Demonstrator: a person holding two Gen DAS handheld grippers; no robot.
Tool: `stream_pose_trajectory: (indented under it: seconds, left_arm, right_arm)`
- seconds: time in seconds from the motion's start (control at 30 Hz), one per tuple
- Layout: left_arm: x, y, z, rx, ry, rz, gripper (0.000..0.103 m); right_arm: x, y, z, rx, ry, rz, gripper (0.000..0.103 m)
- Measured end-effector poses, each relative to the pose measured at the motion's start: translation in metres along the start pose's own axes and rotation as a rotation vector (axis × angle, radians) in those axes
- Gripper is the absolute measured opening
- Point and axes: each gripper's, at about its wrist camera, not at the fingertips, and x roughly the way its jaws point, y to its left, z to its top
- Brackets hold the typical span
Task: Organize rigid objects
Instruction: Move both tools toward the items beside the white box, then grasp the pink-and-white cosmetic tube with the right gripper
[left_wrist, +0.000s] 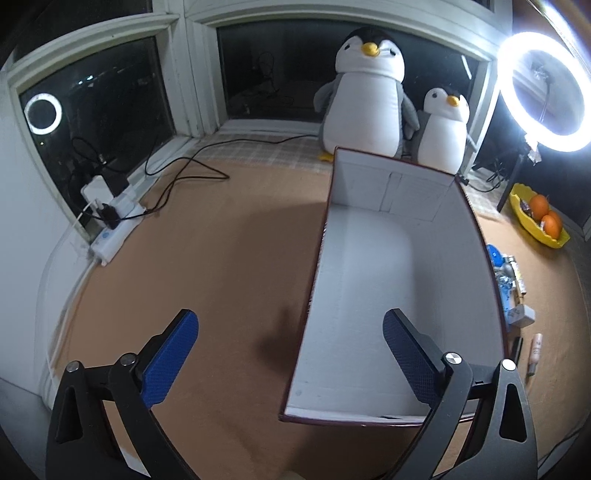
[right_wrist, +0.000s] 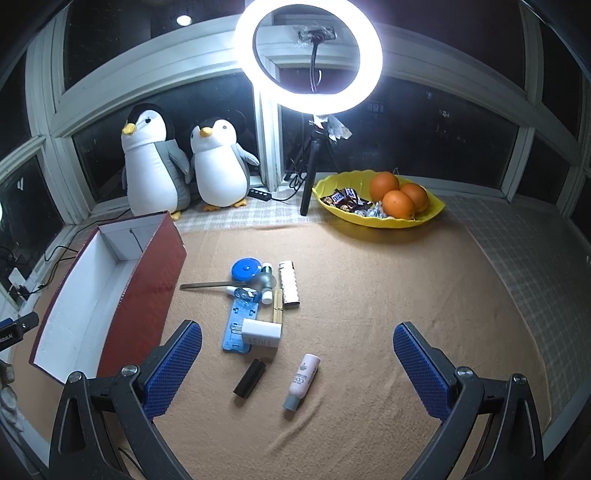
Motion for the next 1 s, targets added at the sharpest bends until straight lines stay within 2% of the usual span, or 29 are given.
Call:
stream_pose_trajectory:
  seconds: [0.07,0.37,0.43,0.53,0.57,0.6,0.67,0.73,0.9,1.0]
  left_arm:
    - [0.009,0.0,0.0,0.017,0.018,0.02,0.094]
    - [0.035,-0.003,-0.003,0.051,0.072,0.04,0.093]
    - [0.04,-0.004,-0.005,0.058,0.076,0.048,0.089]
    - [0.046,-0.006,-0.006,0.058,0.09,0.054,0.088]
    - [0.047,-0.006,-0.007,0.058,0.094,0.053,0.086]
    - [0.049,-0.007,-0.008,0.06,0.099,0.055,0.079]
    - [0.054,-0.007,-0.008,0.06,0.11,0.056,0.074]
    - [0.058,-0.007,-0.009,0.057,0.124,0.051,0.063]
    - [0.064,-0.011,-0.013,0.065,0.141,0.036,0.052]
    - [0.067,-0.012,-0.014,0.064,0.149,0.035,0.052]
  right_arm:
    - [0.003,-0.002,-0.003,0.005,0.013,0.003,0.097]
    - [0.019,-0.018,-0.019,0.032,0.076,-0.005,0.085]
    - [0.025,-0.023,-0.024,0.047,0.099,-0.004,0.083]
    - [0.035,-0.028,-0.029,0.066,0.133,0.004,0.079]
    - [0.039,-0.03,-0.032,0.071,0.146,0.008,0.076]
    - [0.041,-0.03,-0.032,0.073,0.154,0.01,0.075]
    - [0.049,-0.031,-0.037,0.078,0.178,0.017,0.073]
    - [0.056,-0.03,-0.042,0.072,0.199,0.018,0.071]
    - [0.076,-0.028,-0.056,0.07,0.274,0.034,0.057]
    - [0.089,-0.029,-0.059,0.079,0.306,0.034,0.052]
